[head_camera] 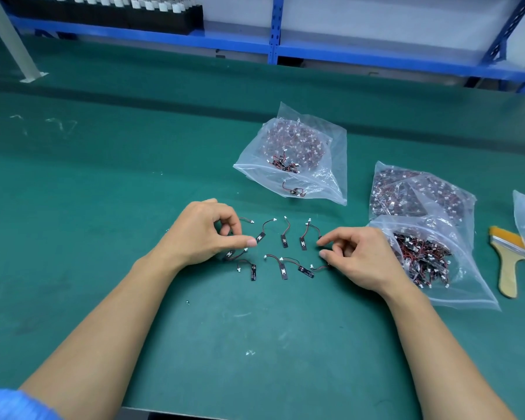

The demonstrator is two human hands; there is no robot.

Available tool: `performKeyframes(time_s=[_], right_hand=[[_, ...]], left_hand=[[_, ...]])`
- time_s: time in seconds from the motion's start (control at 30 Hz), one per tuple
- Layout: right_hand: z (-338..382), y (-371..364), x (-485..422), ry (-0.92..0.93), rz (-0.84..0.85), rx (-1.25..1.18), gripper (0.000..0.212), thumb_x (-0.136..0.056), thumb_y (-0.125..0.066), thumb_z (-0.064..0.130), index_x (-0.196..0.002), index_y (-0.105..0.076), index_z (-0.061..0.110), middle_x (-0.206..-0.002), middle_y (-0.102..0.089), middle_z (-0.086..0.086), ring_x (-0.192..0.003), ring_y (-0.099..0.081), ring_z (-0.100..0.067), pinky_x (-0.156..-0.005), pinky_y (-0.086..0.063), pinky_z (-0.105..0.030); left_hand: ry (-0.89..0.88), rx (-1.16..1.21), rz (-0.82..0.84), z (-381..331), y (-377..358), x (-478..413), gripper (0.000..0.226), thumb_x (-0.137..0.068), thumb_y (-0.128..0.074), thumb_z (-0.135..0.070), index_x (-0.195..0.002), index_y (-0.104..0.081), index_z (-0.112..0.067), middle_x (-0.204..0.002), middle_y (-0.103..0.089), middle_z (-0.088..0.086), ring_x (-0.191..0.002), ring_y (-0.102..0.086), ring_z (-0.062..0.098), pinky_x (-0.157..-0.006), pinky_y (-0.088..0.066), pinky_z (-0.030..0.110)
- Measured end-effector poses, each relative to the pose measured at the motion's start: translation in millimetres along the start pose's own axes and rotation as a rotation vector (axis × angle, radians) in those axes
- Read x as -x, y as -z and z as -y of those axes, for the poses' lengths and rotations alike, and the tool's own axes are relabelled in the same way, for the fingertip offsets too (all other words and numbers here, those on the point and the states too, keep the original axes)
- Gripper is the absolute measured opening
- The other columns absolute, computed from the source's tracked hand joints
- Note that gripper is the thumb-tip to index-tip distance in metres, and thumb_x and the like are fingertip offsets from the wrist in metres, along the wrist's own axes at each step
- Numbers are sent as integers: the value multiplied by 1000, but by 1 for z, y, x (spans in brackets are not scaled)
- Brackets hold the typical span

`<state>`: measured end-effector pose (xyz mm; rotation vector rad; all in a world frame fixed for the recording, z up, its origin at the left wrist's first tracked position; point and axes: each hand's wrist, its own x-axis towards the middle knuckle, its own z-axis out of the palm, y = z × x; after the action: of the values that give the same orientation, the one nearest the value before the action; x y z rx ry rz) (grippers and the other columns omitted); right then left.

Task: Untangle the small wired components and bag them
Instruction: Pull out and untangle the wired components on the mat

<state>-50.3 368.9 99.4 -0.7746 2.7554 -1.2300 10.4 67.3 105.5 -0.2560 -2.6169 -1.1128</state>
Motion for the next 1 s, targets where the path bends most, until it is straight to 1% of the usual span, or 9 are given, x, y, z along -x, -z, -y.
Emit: performKeyframes(time_s=[0.1, 0.2, 0.3, 0.4, 0.57, 0.7, 0.8, 0.9, 1.0], right_hand=[[4, -1, 1, 22, -42, -18, 18, -80, -78, 6, -80, -76, 24, -48, -48, 13, -42, -38, -5, -52, -32, -10], [13, -5, 5, 96, -7, 28, 11, -76, -84, 22, -78, -75, 28, -48, -47, 12, -46, -41, -6, -55, -35, -17], [19, -10, 8, 123, 46, 113, 15, -71, -86, 34, -74, -73, 28, -48, -45, 10, -49, -43, -8, -57, -36, -24], [19, -10, 7, 129, 59, 164, 18, -71, -86, 33, -69, -70, 26, -46, -42, 9, -50, -41, -10, -57, -35, -24], [18, -11, 8, 119, 57, 157, 20, -73, -84, 29, -64, -67, 24, -44, -43, 9, -49, -42, -10, -56, -36, -25], [16, -12, 9, 122, 44, 66, 20, -75, -82, 31, -64, -68, 23, -45, -44, 7, -47, -39, -8, -54, -35, -24], [15, -14, 8, 87, -34, -72, 22, -79, -77, 32, -63, -68, 20, -45, -44, 3, -46, -34, -6, -51, -31, -18], [11, -15, 3, 10, -114, -154, 26, -85, -78, 20, -61, -68, 19, -47, -44, 4, -46, -33, -6, -49, -30, -16], [7, -16, 0, -56, -140, -194, 30, -88, -76, 17, -60, -67, 19, -47, -46, 10, -46, -34, -6, -48, -30, -15]], left_hand=[[31, -31, -74, 2, -1, 0, 31, -75, -82, -46, -62, -62, -27, -59, -56, -11, -70, -51, 12, -61, -35, 14], [50, -38, -110, 3, -1, 0, 31, -81, -80, -40, -61, -62, -24, -60, -58, -13, -69, -49, 11, -60, -33, 13], [70, -35, -129, 4, -1, -1, 30, -83, -79, -38, -61, -64, -24, -62, -59, -15, -68, -49, 9, -58, -34, 14], [76, -36, -139, 5, -2, 0, 29, -83, -78, -38, -62, -64, -25, -62, -59, -15, -68, -49, 10, -57, -34, 15], [89, -11, -148, 8, -2, 0, 28, -84, -78, -36, -61, -65, -26, -59, -57, -14, -67, -49, 10, -56, -32, 14], [118, 31, -180, 9, -3, -1, 27, -85, -77, -35, -63, -65, -27, -63, -59, -15, -65, -47, 7, -56, -33, 16], [144, 32, -209, 10, -3, -2, 19, -87, -75, -34, -71, -66, -30, -70, -61, -21, -67, -46, 4, -59, -33, 17], [172, 28, -234, 14, -3, -4, 5, -90, -71, -34, -87, -67, -35, -85, -64, -25, -79, -49, 6, -68, -36, 17], [213, 46, -238, 19, -6, -5, 9, -92, -68, -37, -101, -65, -36, -99, -63, -27, -94, -53, 5, -77, -38, 17]])
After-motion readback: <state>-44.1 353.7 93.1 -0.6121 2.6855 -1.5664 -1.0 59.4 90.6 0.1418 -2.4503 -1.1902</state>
